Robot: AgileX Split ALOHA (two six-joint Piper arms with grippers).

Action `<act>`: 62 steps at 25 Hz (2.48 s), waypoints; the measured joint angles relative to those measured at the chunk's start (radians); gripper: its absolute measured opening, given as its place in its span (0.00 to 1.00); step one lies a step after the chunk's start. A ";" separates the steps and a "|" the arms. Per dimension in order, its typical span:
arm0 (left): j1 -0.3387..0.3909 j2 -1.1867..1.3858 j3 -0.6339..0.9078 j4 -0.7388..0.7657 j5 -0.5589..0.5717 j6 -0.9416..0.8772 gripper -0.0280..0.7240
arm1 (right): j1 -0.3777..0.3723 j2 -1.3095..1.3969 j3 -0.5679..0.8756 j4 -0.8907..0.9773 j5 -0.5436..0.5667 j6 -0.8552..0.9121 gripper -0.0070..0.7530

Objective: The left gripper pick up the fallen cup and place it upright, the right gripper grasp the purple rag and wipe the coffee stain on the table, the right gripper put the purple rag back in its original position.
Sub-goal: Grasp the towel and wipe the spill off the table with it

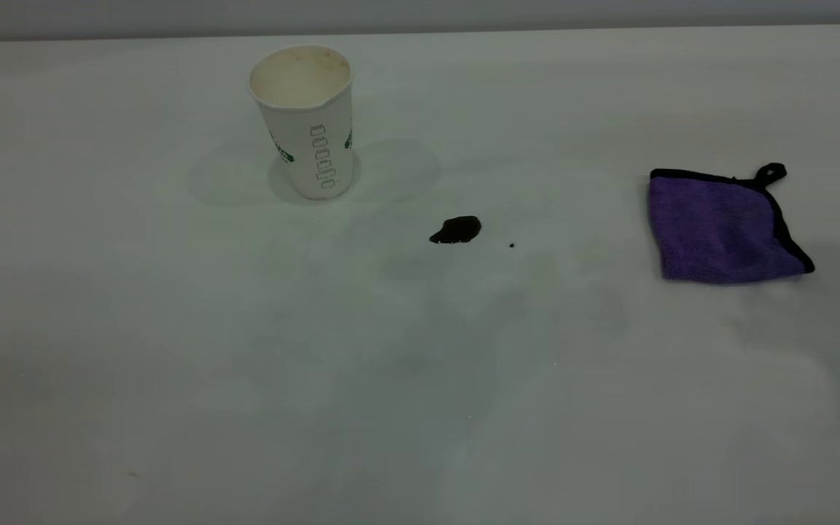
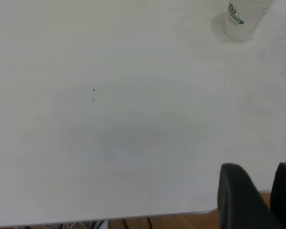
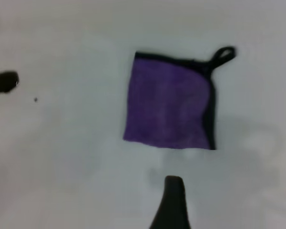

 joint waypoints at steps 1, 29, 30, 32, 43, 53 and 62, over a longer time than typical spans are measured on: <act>0.000 0.000 0.000 0.000 0.000 0.000 0.35 | 0.015 0.061 -0.018 0.001 -0.011 -0.001 0.97; 0.000 0.000 0.000 0.000 0.001 0.000 0.35 | 0.050 0.928 -0.543 -0.047 -0.045 -0.001 0.90; 0.000 0.000 0.000 0.000 0.001 0.000 0.35 | 0.050 0.930 -0.544 -0.053 -0.045 0.002 0.87; 0.000 0.000 0.000 0.000 0.001 0.000 0.35 | 0.047 0.936 -0.547 -0.060 -0.046 0.017 0.77; 0.000 0.000 0.000 0.000 0.001 0.000 0.35 | 0.064 0.950 -0.579 -0.021 -0.024 0.005 0.09; 0.000 0.000 0.000 0.000 0.001 0.000 0.35 | 0.247 0.902 -0.802 0.136 0.189 -0.094 0.09; 0.000 0.000 0.000 0.000 0.001 0.000 0.35 | 0.399 0.967 -0.898 0.166 0.204 -0.100 0.09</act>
